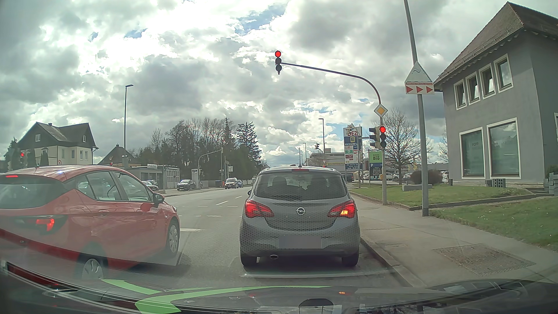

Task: Follow the waypoints while adhering to traffic rules and regulations

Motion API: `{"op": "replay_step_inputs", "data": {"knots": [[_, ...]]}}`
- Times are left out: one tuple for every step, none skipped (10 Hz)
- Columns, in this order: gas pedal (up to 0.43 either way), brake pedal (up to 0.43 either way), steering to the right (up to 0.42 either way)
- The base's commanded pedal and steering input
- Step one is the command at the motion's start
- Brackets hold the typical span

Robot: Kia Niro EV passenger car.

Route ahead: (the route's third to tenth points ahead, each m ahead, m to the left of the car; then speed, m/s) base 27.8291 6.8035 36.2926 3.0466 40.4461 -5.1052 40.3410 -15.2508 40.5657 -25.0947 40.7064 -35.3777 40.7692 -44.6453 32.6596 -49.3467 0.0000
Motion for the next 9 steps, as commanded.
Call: {"op": "replay_step_inputs", "data": {"knots": [[0.0, 0.317, -0.003], [0.0, 0.317, -0.004], [0.0, 0.317, -0.004], [0.0, 0.317, -0.003], [0.0, 0.317, -0.003], [0.0, 0.317, -0.004], [0.0, 0.317, -0.003], [0.0, 0.317, -0.004], [0.0, 0.317, -0.004]]}}
